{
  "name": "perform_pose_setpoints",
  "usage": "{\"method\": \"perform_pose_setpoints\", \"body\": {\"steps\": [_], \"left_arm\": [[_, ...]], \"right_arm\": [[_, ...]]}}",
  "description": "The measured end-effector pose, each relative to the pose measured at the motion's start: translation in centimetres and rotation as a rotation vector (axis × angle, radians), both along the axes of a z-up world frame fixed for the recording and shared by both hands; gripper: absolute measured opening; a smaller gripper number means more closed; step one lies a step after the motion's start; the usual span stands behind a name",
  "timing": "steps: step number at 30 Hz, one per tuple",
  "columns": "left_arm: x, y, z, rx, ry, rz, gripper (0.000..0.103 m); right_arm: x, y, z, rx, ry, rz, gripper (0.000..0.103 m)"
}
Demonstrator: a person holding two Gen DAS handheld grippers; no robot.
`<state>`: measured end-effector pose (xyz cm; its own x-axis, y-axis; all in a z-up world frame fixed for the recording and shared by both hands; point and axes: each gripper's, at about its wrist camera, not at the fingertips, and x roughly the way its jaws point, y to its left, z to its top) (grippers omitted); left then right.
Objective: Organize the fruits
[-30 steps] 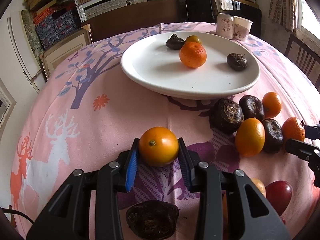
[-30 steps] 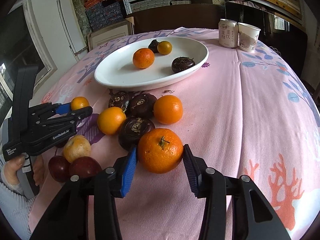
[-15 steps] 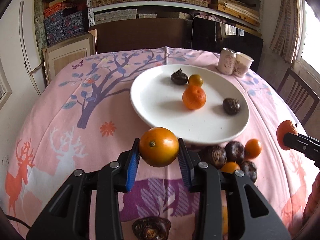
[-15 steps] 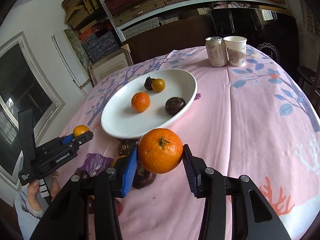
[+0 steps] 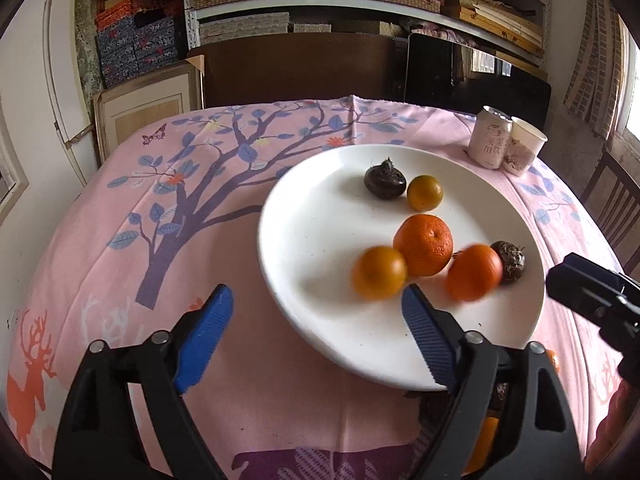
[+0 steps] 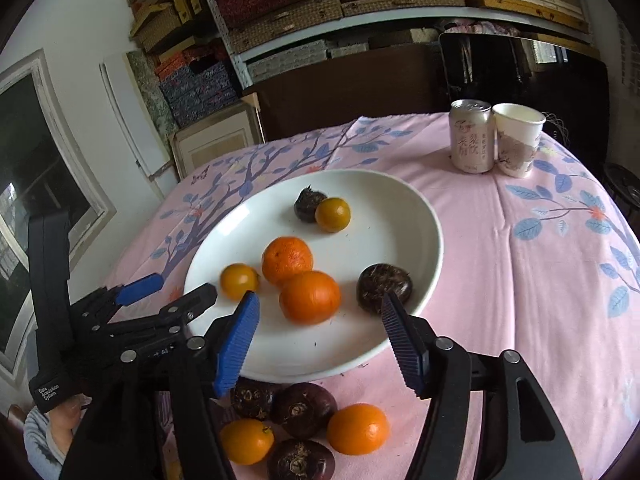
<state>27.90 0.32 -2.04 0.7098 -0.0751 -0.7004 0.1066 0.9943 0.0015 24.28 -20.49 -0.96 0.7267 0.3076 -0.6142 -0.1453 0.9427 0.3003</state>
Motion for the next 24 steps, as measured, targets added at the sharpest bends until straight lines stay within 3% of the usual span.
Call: {"method": "perform_pose_setpoints", "body": {"steps": [4, 9, 13, 20, 24], "left_arm": [[-1.6, 1.3, 0.8, -0.022, -0.031, 0.027, 0.098], [-4.1, 2.1, -0.2, 0.059, -0.018, 0.055, 0.098], [-6.4, 3.4, -1.0, 0.123, 0.002, 0.099, 0.098], [-11.6, 6.4, -1.6, -0.024, 0.039, 0.088, 0.098], [-13.6, 6.5, -2.6, -0.045, 0.076, 0.049, 0.098]], "right_arm": [[-1.7, -1.6, 0.5, 0.041, -0.020, -0.017, 0.072], [-3.7, -2.9, -0.3, 0.041, -0.011, -0.054, 0.085], [-4.9, -4.3, -1.4, 0.065, 0.032, -0.072, 0.086], [-5.4, -6.4, -1.9, 0.150, 0.060, -0.121, 0.094], [-5.2, -6.2, -2.1, 0.153, 0.077, -0.111, 0.094]]}}
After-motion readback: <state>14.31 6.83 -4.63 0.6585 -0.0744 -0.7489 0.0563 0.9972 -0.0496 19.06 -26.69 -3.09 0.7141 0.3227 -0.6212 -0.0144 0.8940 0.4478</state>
